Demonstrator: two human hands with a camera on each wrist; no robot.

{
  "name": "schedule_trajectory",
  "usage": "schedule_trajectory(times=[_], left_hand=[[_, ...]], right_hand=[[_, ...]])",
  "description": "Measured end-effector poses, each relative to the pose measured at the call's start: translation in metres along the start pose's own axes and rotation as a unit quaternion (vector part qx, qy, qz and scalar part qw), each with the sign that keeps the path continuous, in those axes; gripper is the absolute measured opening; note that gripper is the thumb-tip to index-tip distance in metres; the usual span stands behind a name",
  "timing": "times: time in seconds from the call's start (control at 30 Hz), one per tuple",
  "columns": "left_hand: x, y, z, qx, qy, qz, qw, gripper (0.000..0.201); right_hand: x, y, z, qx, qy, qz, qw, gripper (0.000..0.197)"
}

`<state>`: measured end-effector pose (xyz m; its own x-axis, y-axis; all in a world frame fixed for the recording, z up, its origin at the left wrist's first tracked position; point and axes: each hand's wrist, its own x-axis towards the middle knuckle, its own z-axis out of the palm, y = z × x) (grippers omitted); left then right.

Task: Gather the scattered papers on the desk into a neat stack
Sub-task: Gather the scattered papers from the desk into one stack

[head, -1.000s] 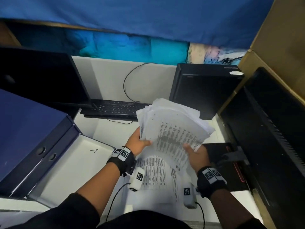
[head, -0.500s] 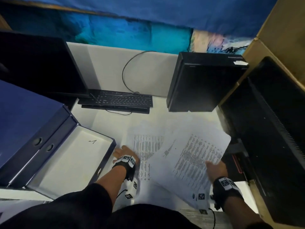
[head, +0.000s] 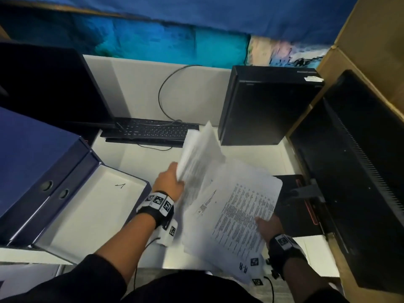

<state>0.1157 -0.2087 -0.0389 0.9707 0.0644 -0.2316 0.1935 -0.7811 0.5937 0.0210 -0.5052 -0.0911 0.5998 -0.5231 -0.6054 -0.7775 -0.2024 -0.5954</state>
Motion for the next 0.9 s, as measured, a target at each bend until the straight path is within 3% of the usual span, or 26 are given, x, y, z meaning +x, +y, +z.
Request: schedule_trajectory(times=[0.13,0.2,0.3,0.4,0.5,0.63,0.7,0.77,0.83,0.9], left_hand=[[-0.009,0.053,-0.081,-0.132,0.137,0.138,0.972,0.047],[-0.010,0.067,-0.111,-0.226,0.146,0.166,0.949,0.058],[-0.004,0.066,-0.126,-0.306,0.094,0.161,0.934,0.071],[-0.003,0.055,-0.122,-0.323,0.085,0.126,0.934,0.079],[-0.009,0.056,-0.125,-0.362,0.065,0.119,0.922,0.073],[-0.039,0.090,-0.147,-0.385,-0.028,0.205,0.900,0.050],[-0.056,0.109,-0.159,-0.423,-0.086,0.262,0.864,0.044],[-0.059,0.117,-0.165,-0.474,-0.113,0.290,0.824,0.045],[-0.047,0.117,-0.165,-0.462,-0.085,0.275,0.839,0.052],[-0.020,0.097,-0.150,-0.379,-0.043,0.239,0.893,0.058]], right_hand=[[-0.003,-0.021,-0.001,0.003,-0.014,-0.032,0.999,0.046],[-0.004,-0.038,-0.001,0.020,-0.020,-0.048,0.998,0.049],[-0.006,-0.072,-0.002,0.038,-0.035,-0.084,0.995,0.060],[-0.003,-0.105,-0.008,0.089,-0.081,-0.153,0.981,0.044],[-0.009,-0.135,-0.018,0.130,-0.103,-0.201,0.965,0.041],[0.002,-0.144,-0.015,0.125,-0.083,-0.216,0.965,0.055],[0.009,-0.140,-0.007,0.098,-0.071,-0.215,0.969,0.059],[0.003,-0.141,-0.003,0.075,-0.090,-0.215,0.970,0.043],[0.019,-0.131,0.002,0.110,-0.137,-0.216,0.961,0.015],[0.031,-0.127,-0.002,0.148,-0.163,-0.180,0.959,0.010]])
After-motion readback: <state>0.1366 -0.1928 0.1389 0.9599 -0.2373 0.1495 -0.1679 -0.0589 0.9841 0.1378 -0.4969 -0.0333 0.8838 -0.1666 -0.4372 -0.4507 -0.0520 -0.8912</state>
